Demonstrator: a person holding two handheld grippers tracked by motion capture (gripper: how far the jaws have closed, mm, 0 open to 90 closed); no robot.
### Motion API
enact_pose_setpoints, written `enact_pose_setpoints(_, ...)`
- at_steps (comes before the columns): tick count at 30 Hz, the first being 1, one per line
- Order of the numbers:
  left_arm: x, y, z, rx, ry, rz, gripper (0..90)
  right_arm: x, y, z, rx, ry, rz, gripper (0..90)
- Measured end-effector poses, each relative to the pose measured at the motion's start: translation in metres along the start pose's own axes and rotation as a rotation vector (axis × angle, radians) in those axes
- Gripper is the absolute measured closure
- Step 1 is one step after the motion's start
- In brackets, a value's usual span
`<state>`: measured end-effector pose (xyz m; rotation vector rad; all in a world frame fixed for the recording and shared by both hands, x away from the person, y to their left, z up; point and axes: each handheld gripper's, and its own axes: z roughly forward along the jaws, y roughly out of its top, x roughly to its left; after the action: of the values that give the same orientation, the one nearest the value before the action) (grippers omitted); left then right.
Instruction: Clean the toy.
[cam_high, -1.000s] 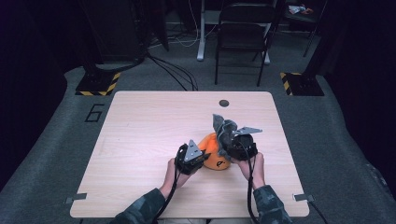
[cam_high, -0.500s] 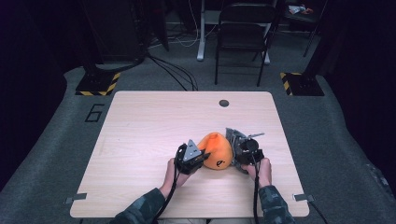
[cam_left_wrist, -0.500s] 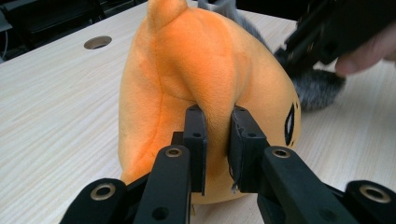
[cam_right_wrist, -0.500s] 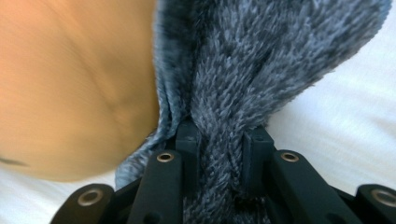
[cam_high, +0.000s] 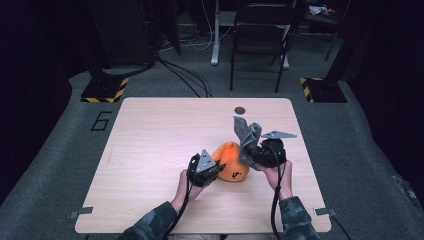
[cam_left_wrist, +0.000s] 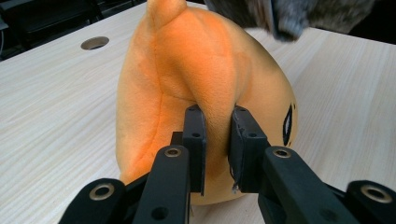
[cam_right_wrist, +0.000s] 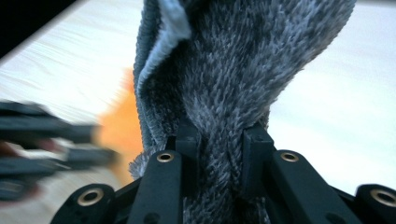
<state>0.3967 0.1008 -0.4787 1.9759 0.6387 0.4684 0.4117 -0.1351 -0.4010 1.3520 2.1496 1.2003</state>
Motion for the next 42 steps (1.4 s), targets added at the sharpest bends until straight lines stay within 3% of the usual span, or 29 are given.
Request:
enact_pose_setpoints(2,0.0,0.0,0.0,0.001,0.001,0.004,78.0,0.011,0.001,0.004,0.001,0.003,-0.029,72.9)
enact_pose_setpoints(4,0.0,0.0,0.0,0.003,0.0,0.004,77.9,0.016,-0.003,0.013,0.039,-0.003,-0.049,72.8)
enact_pose_setpoints(7,0.001,-0.001,0.0,0.005,-0.005,-0.002,77.5,0.013,-0.012,0.025,0.078,-0.029,-0.061,72.8)
enact_pose_setpoints(11,0.001,0.0,0.001,0.004,-0.006,-0.002,77.3,0.004,-0.015,0.026,0.114,-0.05,-0.072,72.7)
enact_pose_setpoints(12,0.001,-0.001,0.001,0.002,-0.004,-0.003,77.2,0.003,-0.017,0.027,0.13,-0.05,-0.045,72.7)
enact_pose_setpoints(24,0.0,-0.001,0.001,-0.004,-0.007,-0.014,76.6,-0.031,-0.045,0.047,0.284,-0.09,0.053,72.9)
enact_pose_setpoints(28,0.0,-0.001,0.001,-0.01,-0.002,-0.021,76.5,-0.036,-0.056,0.058,0.347,-0.107,0.054,72.9)
enact_pose_setpoints(31,0.001,-0.001,0.001,-0.004,-0.005,-0.017,76.3,-0.036,-0.059,0.062,0.363,-0.112,0.045,72.9)
enact_pose_setpoints(34,0.002,-0.001,0.001,-0.012,0.001,-0.03,76.2,-0.037,-0.05,0.052,0.333,-0.127,0.034,73.2)
enact_pose_setpoints(37,0.004,-0.002,0.001,-0.007,-0.001,-0.029,76.2,-0.037,-0.033,0.032,0.211,-0.134,0.046,73.3)
enact_pose_setpoints(39,0.003,-0.001,0.001,-0.009,0.002,-0.028,76.1,-0.031,-0.021,0.017,0.123,-0.102,0.05,73.2)
enact_pose_setpoints(42,0.002,-0.001,0.001,-0.013,0.003,-0.029,75.9,-0.015,-0.011,0.008,0.044,-0.046,0.032,73.2)
